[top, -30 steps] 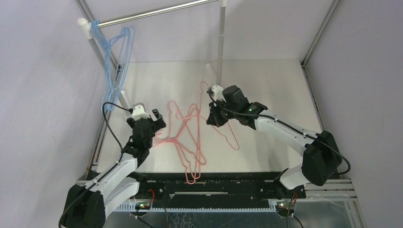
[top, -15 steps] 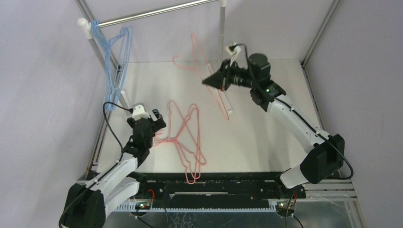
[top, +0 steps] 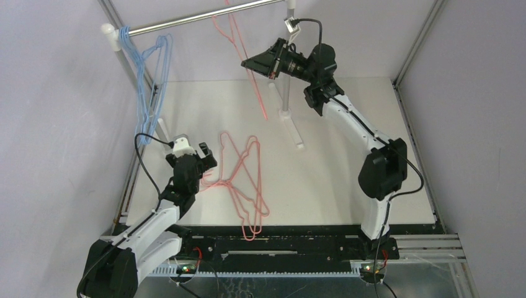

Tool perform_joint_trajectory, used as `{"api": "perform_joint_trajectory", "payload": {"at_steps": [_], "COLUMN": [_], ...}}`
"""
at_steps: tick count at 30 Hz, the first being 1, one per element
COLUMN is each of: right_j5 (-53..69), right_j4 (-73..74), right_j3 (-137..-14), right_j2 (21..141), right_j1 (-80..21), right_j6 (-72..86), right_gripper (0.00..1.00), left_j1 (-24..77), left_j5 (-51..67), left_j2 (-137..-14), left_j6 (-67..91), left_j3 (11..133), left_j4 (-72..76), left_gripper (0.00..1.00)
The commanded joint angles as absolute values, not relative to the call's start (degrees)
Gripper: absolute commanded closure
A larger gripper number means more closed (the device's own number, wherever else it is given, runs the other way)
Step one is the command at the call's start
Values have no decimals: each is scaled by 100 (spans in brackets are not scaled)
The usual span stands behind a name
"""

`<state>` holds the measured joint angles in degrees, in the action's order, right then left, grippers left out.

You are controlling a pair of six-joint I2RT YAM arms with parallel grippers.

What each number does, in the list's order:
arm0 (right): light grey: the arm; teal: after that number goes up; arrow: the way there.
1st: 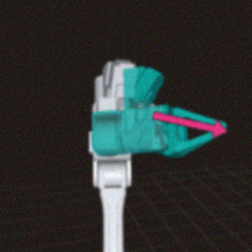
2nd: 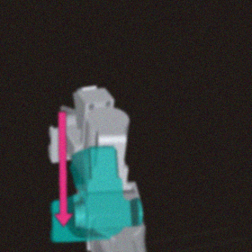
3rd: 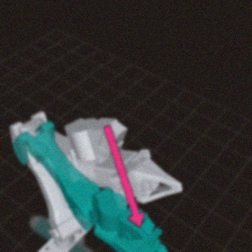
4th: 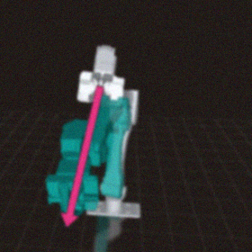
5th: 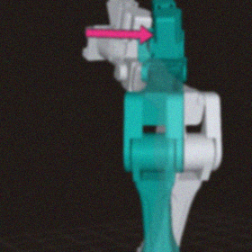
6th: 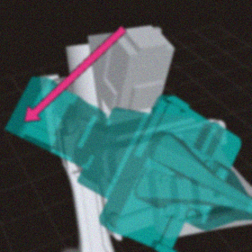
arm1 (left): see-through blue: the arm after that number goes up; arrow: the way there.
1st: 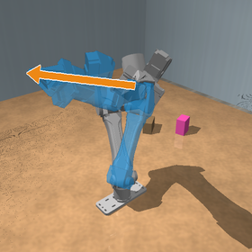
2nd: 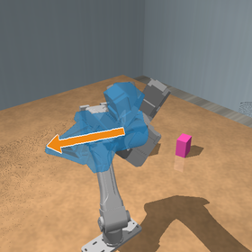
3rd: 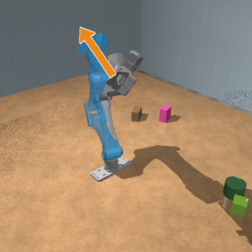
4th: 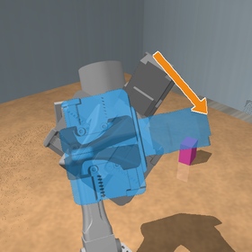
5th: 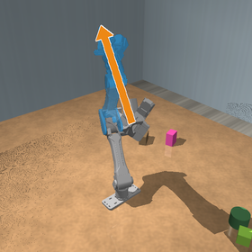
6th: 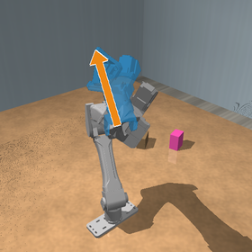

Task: Organize the hangers

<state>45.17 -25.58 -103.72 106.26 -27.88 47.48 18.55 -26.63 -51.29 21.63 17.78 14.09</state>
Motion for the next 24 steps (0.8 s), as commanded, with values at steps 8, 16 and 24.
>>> {"api": "perform_joint_trajectory", "payload": {"at_steps": [8,16,24], "right_j5": [3942,3342,3092], "right_j4": [-3611,-2541,-2024], "right_j3": [-12084,-12831,-13348], "right_j2": [11681,12284,12702], "right_j1": [-2849,-3223,-3488], "right_j6": [5604,4929,4590], "right_gripper": [100,100,100], "left_j1": [1808,1810,1810], "left_j5": [-2480,-2458,-2443], "left_j2": [-5027,-5008,-4992], "left_j6": [2247,2207,2197], "left_j3": [1775,1797,1802], "left_j4": [1669,1675,1675], "left_gripper": [0,1,0]}}
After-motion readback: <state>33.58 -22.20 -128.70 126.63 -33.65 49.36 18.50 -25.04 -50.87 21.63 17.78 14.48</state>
